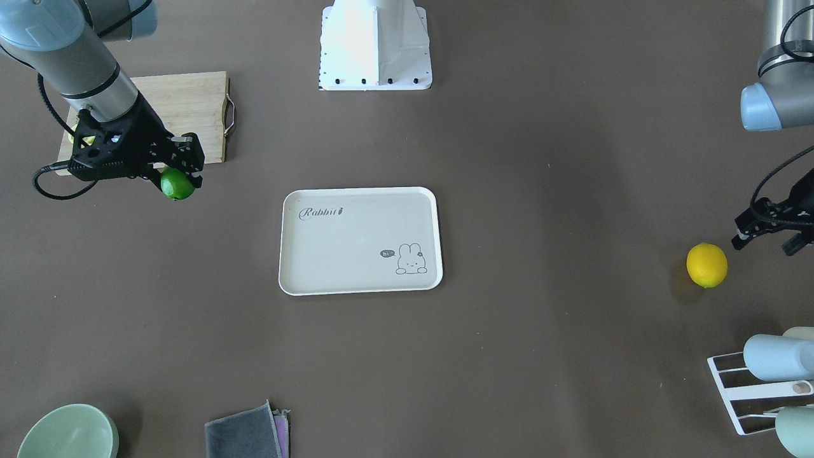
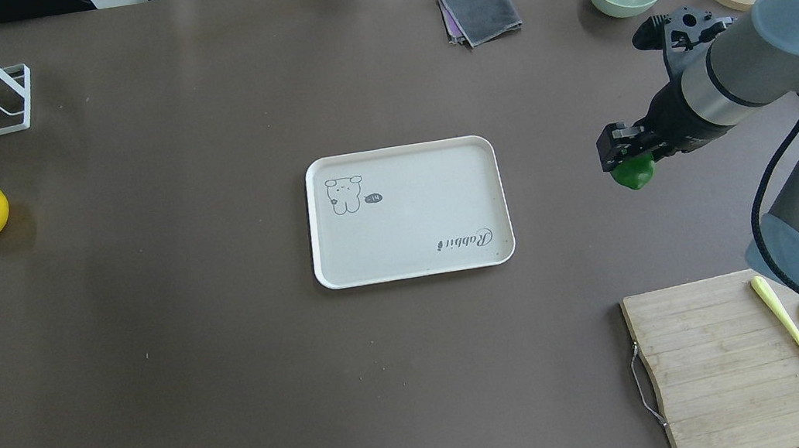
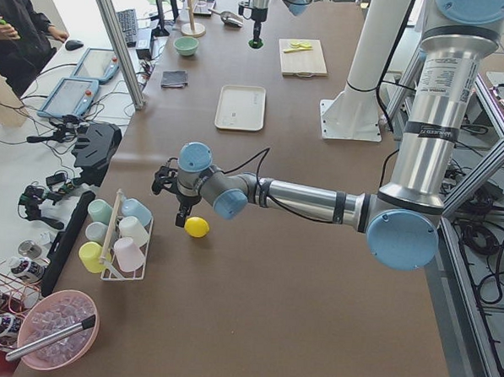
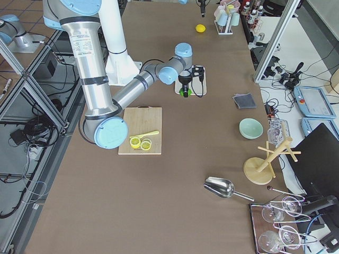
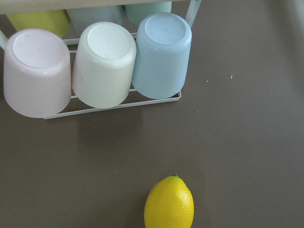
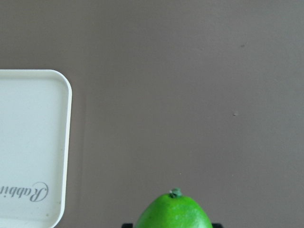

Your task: Place all lemons on tray

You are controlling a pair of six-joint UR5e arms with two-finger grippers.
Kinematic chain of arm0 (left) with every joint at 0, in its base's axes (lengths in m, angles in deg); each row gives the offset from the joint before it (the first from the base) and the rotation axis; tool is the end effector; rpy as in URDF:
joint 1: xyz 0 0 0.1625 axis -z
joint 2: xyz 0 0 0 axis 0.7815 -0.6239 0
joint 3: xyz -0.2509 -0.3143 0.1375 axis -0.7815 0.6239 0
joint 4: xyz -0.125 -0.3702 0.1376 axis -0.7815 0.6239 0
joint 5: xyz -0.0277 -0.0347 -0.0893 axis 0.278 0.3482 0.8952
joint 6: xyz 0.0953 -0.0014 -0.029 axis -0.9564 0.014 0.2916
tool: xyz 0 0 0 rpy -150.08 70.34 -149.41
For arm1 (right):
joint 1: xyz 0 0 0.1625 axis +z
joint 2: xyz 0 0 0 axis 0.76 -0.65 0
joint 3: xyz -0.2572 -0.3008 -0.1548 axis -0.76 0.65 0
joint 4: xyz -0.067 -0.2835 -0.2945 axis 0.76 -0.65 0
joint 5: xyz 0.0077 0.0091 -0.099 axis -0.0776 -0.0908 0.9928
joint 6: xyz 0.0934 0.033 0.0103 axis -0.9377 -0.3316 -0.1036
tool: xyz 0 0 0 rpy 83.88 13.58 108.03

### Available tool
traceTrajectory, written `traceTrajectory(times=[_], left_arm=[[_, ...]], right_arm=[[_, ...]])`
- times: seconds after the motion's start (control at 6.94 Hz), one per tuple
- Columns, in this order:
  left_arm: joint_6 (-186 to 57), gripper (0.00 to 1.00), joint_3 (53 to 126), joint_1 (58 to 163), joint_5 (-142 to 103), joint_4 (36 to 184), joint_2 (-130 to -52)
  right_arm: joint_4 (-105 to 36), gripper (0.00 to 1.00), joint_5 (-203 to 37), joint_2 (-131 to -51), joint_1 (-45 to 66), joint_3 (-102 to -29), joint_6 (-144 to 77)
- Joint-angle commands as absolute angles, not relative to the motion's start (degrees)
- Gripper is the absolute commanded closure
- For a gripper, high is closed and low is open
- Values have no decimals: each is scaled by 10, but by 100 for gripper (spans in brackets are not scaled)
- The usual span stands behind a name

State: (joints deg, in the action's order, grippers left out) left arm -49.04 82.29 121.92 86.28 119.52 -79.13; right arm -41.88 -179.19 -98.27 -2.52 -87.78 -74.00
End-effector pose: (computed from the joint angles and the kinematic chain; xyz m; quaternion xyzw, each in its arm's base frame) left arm 0.1240 -0.5699 0.5726 0.1482 0.4018 0.0159 0.9035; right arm -0.3043 -0.4502 0.3262 0.0582 -0.4297 0.0140 0.9010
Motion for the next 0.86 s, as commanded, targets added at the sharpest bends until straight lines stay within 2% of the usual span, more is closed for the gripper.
traceTrajectory(times=[0.0,0.72], left_arm=[[-489,3,756,1186,844,1278,-792],[-488,3,745,1164,843,1280,-803]], right_arm=[[-423,100,-1791,-970,-24,-880,-747],[-433,100,-1768,-925,-59,-871,-802]])
